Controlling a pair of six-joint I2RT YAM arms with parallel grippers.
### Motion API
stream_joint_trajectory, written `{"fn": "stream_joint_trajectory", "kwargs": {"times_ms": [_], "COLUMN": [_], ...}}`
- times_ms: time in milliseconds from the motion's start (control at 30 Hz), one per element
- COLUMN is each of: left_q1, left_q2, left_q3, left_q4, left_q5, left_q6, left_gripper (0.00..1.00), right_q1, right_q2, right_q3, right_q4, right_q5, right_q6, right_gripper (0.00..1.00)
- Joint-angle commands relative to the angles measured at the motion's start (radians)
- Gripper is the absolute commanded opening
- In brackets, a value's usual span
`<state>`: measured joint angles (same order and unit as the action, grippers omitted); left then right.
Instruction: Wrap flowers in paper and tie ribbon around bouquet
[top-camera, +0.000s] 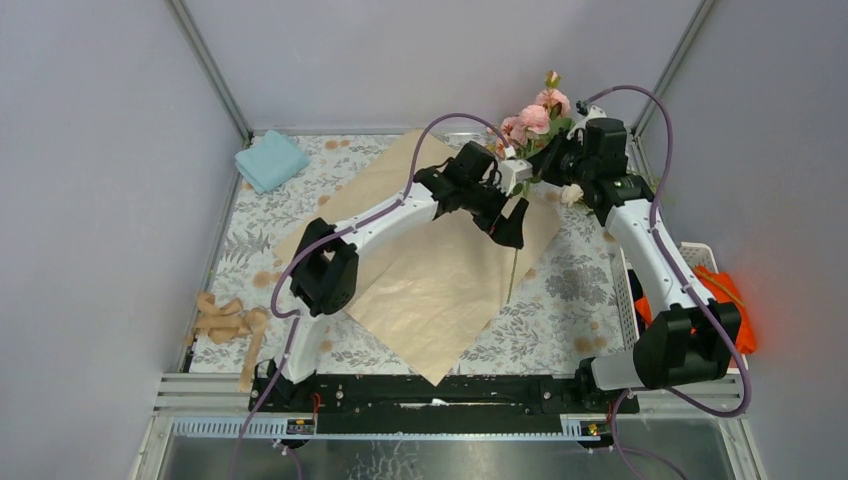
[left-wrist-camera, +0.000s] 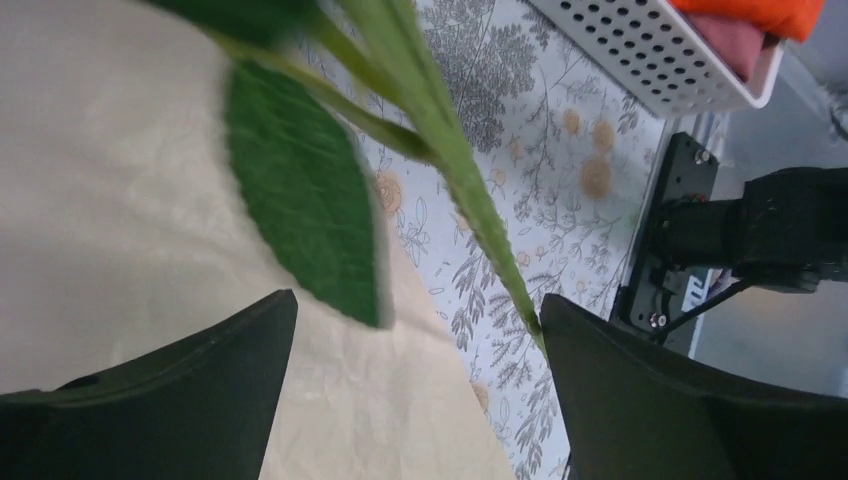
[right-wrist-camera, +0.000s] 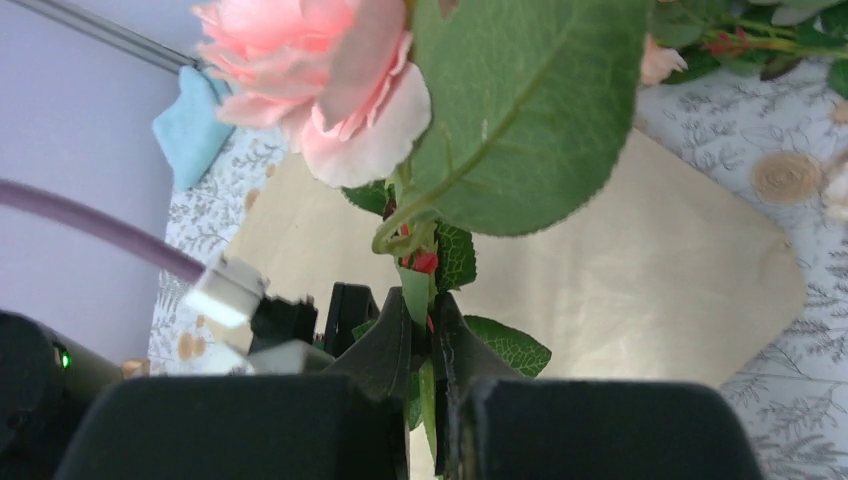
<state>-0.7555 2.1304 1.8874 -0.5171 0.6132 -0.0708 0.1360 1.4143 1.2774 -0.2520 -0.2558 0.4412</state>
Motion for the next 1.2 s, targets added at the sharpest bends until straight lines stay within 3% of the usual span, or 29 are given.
{"fn": "stream_joint_trajectory", "kwargs": {"times_ms": [0,67,133,267,333,500,533,600,633,667,800,1000,1167], "left_q1": [0.011,0.011,0.011,0.022,0.036,0.111,0.135,0.195,0.247,0.29,0.424,0.459,0.459], "left_q2": [-0.059,-0.08,-0.105,-0.133,-0.14,-0.177,-0.192,-0.217,-0.227,-0.235,-0.187,0.051,0.094], "left_q3": [-0.011,-0.046,-0.07,-0.101,-0.103,-0.161,-0.189,-0.248,-0.278,-0.326,-0.391,-0.259,-0.259], "left_q4": [0.143,0.159,0.168,0.194,0.2,0.24,0.252,0.26,0.263,0.271,0.225,0.051,0.077], "left_q5": [0.063,0.095,0.11,0.083,0.084,0.127,0.126,0.128,0.135,0.143,0.12,-0.007,-0.104], "left_q6": [-0.084,-0.086,-0.088,-0.134,-0.181,-0.317,-0.345,-0.396,-0.416,-0.437,-0.427,-0.32,-0.303], "left_gripper": [0.98,0.95,0.81,0.17,0.02,0.0,0.0,0.0,0.0,0.0,0.0,0.0,0.0], "right_q1": [0.036,0.043,0.045,0.045,0.045,0.045,0.045,0.045,0.045,0.045,0.045,0.032,-0.069], "right_q2": [-0.049,-0.052,-0.051,-0.039,-0.031,-0.007,0.007,0.03,0.042,0.055,0.11,0.269,0.294], "right_q3": [0.025,0.026,0.029,0.032,0.029,0.039,0.051,0.092,0.12,0.152,0.244,0.365,0.381], "right_q4": [0.055,0.068,0.082,0.108,0.126,0.127,0.11,0.057,0.011,-0.037,-0.213,-0.442,-0.541], "right_q5": [-0.076,-0.083,-0.111,-0.191,-0.226,-0.255,-0.251,-0.233,-0.194,-0.142,0.172,0.597,0.547], "right_q6": [0.013,0.018,0.024,0.049,0.063,0.061,0.045,-0.022,-0.068,-0.114,-0.35,-0.63,-0.742], "right_gripper": [0.0,0.0,0.0,0.0,0.0,0.0,0.1,0.72,0.93,0.99,0.99,1.0,1.0]}}
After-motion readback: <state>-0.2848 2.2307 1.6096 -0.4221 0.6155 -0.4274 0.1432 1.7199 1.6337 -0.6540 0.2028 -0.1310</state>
